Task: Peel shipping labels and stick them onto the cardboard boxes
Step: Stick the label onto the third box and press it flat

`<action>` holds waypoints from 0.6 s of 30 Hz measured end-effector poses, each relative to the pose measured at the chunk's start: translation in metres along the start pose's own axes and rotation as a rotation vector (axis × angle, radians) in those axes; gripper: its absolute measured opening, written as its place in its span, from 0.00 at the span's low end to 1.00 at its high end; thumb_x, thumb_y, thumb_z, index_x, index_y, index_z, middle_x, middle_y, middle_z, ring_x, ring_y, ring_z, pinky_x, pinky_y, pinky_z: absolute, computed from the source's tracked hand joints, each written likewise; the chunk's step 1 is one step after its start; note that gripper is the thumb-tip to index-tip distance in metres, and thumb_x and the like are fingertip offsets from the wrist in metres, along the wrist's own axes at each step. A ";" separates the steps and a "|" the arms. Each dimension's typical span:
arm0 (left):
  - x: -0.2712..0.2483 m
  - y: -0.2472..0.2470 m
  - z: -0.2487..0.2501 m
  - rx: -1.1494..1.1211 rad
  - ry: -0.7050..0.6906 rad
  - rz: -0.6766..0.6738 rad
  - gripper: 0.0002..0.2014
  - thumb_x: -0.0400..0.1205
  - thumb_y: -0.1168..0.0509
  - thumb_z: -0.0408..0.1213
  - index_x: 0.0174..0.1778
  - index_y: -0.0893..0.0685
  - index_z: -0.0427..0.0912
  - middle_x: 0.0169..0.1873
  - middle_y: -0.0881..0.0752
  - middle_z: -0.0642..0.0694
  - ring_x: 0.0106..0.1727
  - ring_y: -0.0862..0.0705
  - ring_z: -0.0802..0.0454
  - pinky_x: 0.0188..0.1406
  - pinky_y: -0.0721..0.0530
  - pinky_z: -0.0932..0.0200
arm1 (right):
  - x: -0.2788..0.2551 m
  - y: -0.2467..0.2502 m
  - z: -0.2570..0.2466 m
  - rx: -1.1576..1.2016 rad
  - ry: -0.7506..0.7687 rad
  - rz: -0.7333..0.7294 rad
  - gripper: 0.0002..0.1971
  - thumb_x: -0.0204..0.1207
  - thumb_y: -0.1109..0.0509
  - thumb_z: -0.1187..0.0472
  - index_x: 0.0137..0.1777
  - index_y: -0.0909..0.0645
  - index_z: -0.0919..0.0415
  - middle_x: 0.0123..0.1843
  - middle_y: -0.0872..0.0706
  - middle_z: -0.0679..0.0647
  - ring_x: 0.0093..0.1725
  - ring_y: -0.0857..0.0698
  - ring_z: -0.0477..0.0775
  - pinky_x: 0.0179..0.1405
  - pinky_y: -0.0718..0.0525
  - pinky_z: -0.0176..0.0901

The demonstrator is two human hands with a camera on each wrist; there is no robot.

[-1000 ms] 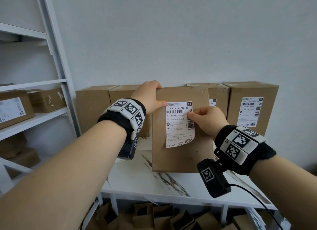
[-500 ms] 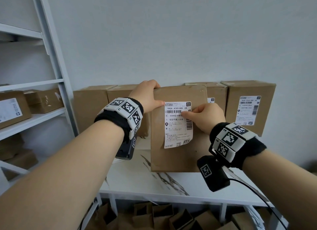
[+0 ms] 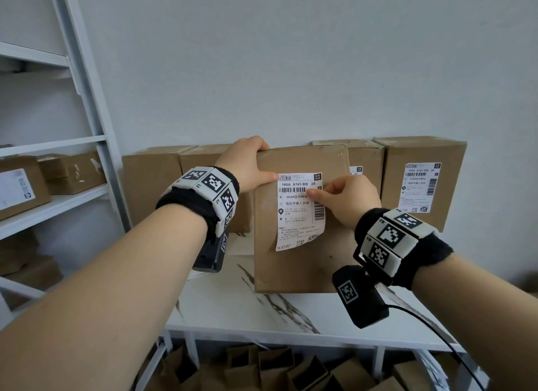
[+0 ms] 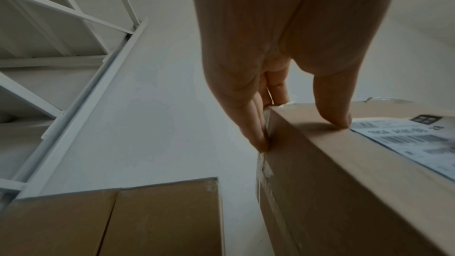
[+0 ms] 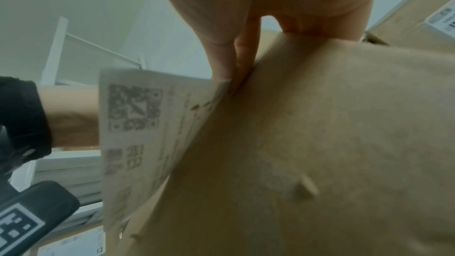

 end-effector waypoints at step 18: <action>0.002 -0.003 -0.001 -0.009 0.009 0.018 0.30 0.71 0.25 0.49 0.66 0.25 0.43 0.64 0.22 0.47 0.63 0.23 0.49 0.52 0.30 0.62 | -0.002 -0.002 0.005 0.092 0.056 0.043 0.18 0.73 0.27 0.48 0.26 0.25 0.54 0.25 0.23 0.46 0.27 0.25 0.45 0.28 0.29 0.38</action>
Point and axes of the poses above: each hand's wrist, its own x-axis towards the middle knuckle, its own y-axis out of the back of the hand, z = x × y, the point moved 4 cm from there along x, towards the middle knuckle
